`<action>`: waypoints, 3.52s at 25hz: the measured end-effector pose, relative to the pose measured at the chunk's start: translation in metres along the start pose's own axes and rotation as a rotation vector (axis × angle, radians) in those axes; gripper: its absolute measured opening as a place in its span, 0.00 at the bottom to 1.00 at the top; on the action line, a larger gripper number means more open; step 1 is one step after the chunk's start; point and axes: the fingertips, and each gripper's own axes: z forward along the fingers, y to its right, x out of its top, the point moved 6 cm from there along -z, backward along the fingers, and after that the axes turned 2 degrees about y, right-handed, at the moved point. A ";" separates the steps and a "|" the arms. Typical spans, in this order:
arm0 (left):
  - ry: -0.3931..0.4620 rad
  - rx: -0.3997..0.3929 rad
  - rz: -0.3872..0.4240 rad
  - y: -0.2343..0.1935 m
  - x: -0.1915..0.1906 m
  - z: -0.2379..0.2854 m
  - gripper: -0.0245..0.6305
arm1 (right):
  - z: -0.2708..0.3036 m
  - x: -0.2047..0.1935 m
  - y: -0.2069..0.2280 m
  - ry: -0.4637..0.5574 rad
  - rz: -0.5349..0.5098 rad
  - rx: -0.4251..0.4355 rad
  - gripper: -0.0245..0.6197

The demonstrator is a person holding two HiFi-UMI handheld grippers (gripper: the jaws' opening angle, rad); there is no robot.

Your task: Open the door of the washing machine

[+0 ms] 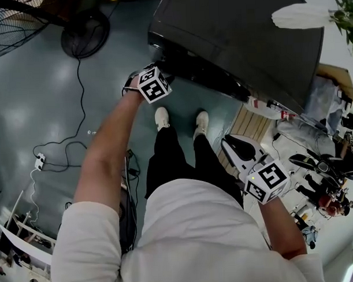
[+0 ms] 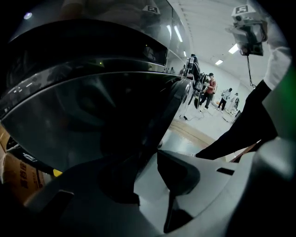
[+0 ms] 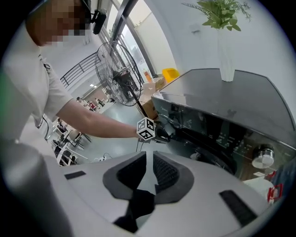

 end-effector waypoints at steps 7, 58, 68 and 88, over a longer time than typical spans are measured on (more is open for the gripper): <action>0.004 0.013 -0.055 0.015 -0.008 -0.004 0.25 | -0.002 -0.007 -0.007 0.006 0.005 -0.005 0.12; 0.046 0.409 -0.655 0.322 -0.083 -0.003 0.23 | -0.135 -0.218 0.024 0.083 -0.177 0.223 0.05; 0.068 0.382 -0.728 0.392 -0.070 0.017 0.22 | -0.141 -0.234 0.007 0.066 -0.162 0.249 0.05; 0.067 0.298 -0.742 0.491 -0.026 0.067 0.20 | -0.157 -0.265 -0.004 0.077 -0.143 0.181 0.05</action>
